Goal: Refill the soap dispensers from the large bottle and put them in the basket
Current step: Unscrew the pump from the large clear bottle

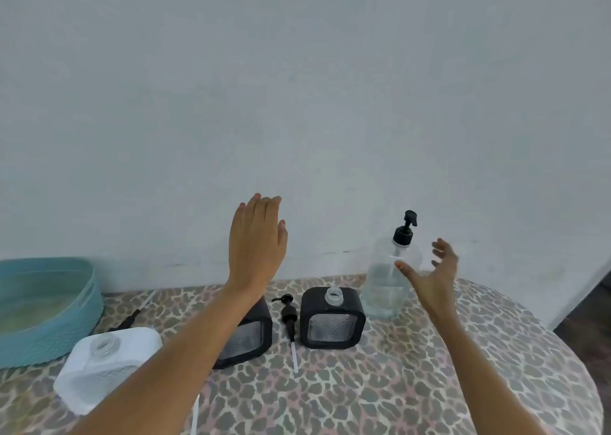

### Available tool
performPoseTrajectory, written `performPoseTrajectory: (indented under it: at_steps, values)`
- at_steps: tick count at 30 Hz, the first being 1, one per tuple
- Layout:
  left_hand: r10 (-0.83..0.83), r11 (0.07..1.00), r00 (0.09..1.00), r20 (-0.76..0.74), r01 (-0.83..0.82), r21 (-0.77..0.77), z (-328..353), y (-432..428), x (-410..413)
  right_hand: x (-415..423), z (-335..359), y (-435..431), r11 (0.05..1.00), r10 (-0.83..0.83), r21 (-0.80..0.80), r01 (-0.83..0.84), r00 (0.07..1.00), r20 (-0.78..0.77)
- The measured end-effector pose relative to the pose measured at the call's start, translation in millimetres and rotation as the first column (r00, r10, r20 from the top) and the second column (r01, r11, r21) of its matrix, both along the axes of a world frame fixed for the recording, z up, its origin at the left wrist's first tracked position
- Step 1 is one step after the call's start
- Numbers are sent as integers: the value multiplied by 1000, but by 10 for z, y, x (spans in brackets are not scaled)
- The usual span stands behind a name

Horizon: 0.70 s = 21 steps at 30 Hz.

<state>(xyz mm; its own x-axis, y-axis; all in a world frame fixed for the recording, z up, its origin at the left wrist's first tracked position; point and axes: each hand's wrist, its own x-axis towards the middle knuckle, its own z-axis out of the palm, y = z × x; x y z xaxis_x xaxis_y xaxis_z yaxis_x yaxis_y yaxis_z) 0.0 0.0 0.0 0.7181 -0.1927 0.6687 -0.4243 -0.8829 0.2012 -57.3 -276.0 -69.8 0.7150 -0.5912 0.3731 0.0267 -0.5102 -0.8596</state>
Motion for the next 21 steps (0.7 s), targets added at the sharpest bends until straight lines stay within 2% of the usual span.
performPoseTrajectory:
  at_steps: [1,2,4,6,15,21]
  values:
    - [-17,1000,1000,-10,17,-10,-16,-6,0,16,-13,-19,993,60,105,-55,997,-50]
    - [-32,999,999,2,32,-20,-8,-20,-9,28,-16,-21,982,141,144,-123,983,-118]
    - [-53,998,998,-16,53,-27,-14,-46,-52,83,-78,-66,964,232,181,-194,948,-218]
    - [-76,996,997,-19,76,-37,7,-84,-74,142,-125,-90,954,263,208,-215,933,-245]
    - [-104,993,994,11,105,-58,41,-181,-165,253,-181,-167,907,343,320,-273,920,-188]
    - [-197,973,975,-107,181,-142,85,-285,-339,20,-173,-16,954,167,266,-139,982,-84]
